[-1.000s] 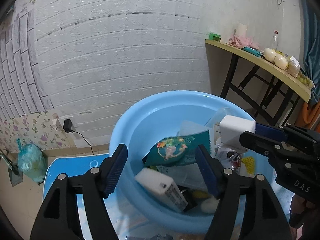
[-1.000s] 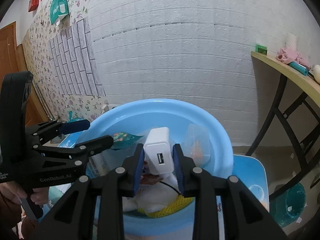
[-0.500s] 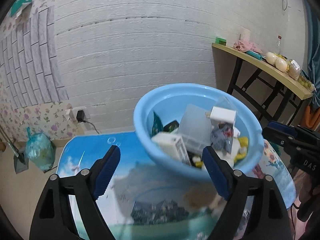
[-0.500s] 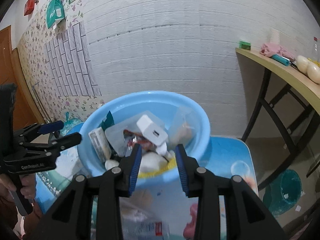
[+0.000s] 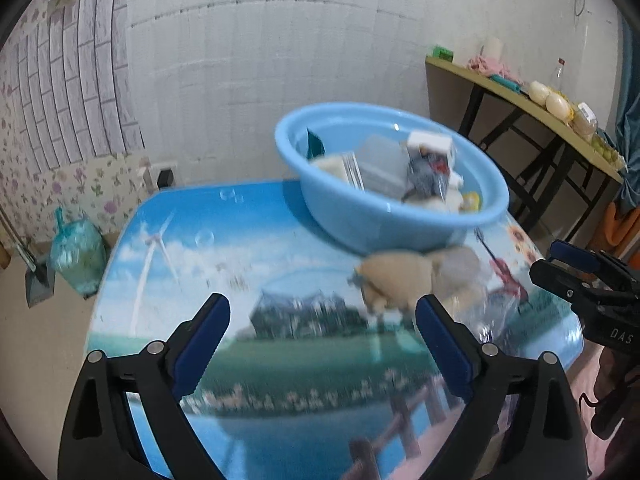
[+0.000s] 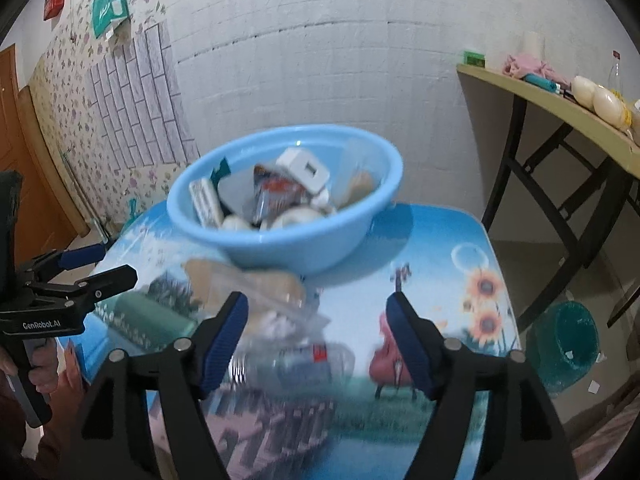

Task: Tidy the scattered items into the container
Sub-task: 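Move the left gripper to the cotton swab bag while the right reaches the glass bottle, then grasp the cotton swab bag with the left gripper while the right grasps the glass bottle, then lift the swab bag with the left gripper while the right holds the glass bottle up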

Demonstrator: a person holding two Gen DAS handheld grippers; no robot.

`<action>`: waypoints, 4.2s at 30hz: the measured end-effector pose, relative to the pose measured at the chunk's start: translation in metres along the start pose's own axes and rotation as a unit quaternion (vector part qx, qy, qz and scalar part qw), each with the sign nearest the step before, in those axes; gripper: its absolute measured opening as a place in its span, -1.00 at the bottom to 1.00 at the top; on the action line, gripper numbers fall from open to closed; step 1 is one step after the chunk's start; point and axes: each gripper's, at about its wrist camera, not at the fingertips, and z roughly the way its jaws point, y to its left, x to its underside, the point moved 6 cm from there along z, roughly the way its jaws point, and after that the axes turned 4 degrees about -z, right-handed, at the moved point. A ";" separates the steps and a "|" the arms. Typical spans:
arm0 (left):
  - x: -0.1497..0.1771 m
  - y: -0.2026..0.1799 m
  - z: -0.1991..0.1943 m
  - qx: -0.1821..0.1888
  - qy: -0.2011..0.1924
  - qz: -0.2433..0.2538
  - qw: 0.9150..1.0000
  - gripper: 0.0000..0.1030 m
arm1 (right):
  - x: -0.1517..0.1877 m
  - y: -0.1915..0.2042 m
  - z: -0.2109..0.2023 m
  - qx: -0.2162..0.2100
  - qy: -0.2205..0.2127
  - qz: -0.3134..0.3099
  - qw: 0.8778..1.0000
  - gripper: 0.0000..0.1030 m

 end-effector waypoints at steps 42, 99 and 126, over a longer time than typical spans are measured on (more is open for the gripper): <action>0.029 -0.062 0.045 0.083 0.056 0.085 0.991 0.76 | 0.044 -0.016 0.035 -0.013 0.053 0.007 0.998 0.65; 0.071 0.039 -0.022 -0.031 0.029 -0.035 0.999 -0.55 | 0.061 0.022 0.007 0.013 0.059 -0.014 0.998 0.65; 0.081 0.022 0.003 -0.025 0.047 0.013 0.999 0.68 | 0.077 0.037 0.027 0.019 0.085 -0.059 0.994 0.67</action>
